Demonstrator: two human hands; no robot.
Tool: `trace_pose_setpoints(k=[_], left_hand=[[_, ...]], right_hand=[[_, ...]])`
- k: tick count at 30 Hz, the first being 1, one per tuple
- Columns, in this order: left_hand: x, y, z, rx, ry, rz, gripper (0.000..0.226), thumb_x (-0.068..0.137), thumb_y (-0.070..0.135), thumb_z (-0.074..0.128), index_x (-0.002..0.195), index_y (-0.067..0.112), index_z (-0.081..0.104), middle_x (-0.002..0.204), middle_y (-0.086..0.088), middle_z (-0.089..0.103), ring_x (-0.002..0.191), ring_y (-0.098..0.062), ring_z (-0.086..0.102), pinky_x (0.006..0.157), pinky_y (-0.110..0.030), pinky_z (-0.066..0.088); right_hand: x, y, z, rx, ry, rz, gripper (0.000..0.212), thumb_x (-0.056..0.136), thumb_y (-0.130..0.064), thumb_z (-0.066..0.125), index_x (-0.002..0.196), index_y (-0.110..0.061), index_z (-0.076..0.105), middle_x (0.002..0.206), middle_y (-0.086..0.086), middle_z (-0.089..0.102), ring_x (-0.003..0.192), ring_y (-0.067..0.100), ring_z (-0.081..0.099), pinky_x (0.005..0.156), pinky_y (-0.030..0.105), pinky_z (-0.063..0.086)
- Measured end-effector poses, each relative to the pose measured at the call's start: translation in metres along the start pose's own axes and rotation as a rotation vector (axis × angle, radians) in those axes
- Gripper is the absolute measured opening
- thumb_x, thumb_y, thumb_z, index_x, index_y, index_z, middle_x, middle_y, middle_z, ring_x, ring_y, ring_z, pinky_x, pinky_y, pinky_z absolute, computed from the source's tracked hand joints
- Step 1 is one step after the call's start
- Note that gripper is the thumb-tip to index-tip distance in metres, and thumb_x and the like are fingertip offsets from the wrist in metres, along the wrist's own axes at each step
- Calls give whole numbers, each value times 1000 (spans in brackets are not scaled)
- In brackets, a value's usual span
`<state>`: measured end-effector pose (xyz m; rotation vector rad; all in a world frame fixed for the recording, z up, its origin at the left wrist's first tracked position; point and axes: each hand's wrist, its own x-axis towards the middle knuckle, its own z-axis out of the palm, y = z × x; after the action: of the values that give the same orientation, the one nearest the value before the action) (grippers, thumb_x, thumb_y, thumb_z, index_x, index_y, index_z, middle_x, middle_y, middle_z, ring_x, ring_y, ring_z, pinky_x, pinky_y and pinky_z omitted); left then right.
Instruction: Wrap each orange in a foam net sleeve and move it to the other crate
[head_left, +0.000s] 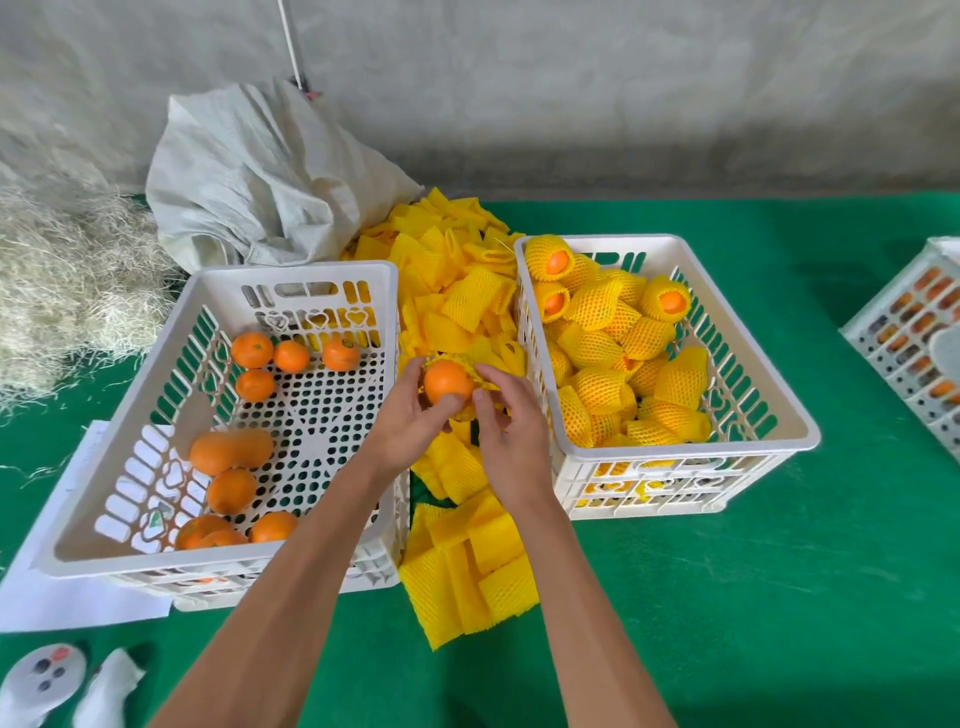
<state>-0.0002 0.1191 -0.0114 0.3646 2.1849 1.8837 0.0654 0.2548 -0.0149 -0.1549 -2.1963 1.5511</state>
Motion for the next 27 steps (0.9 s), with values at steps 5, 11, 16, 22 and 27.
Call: trace_pose_setpoints(k=[5, 11, 16, 22, 27], left_hand=[[0, -4, -2, 38, 63, 16, 69, 69, 56, 83, 121, 22, 54, 119, -5, 65, 98, -18, 70, 75, -33, 61], [-1, -3, 0, 139, 105, 90, 68, 66, 61, 84, 110, 19, 53, 107, -1, 62, 92, -11, 65, 76, -30, 57], [0, -7, 5, 101, 313, 90, 64, 75, 51, 86, 117, 21, 47, 109, -2, 59, 83, -4, 69, 67, -28, 59], [2, -10, 6, 107, 252, 191, 61, 90, 46, 80, 140, 33, 48, 127, 13, 60, 108, -8, 66, 83, -22, 57], [1, -11, 6, 174, 167, 244, 55, 88, 65, 71, 133, 39, 55, 105, 21, 69, 90, -5, 70, 73, -20, 56]], right_hand=[[-1, 2, -3, -79, 17, 122, 34, 105, -26, 56, 139, -20, 59, 131, -7, 64, 109, 1, 60, 86, 13, 52], [0, 2, -10, -211, 52, 89, 28, 106, -23, 53, 129, -12, 65, 112, 9, 73, 100, 24, 69, 82, 39, 56], [-4, -13, -4, -309, 94, -88, 29, 104, -19, 57, 129, -6, 67, 113, 9, 70, 99, 23, 65, 78, 38, 55], [-5, -15, 0, -309, 98, -22, 33, 103, -28, 58, 133, -17, 64, 118, 1, 67, 94, 15, 64, 77, 40, 57], [-7, -9, 4, -227, -17, 178, 50, 104, -35, 53, 151, -22, 43, 129, 0, 64, 102, 12, 65, 75, 23, 47]])
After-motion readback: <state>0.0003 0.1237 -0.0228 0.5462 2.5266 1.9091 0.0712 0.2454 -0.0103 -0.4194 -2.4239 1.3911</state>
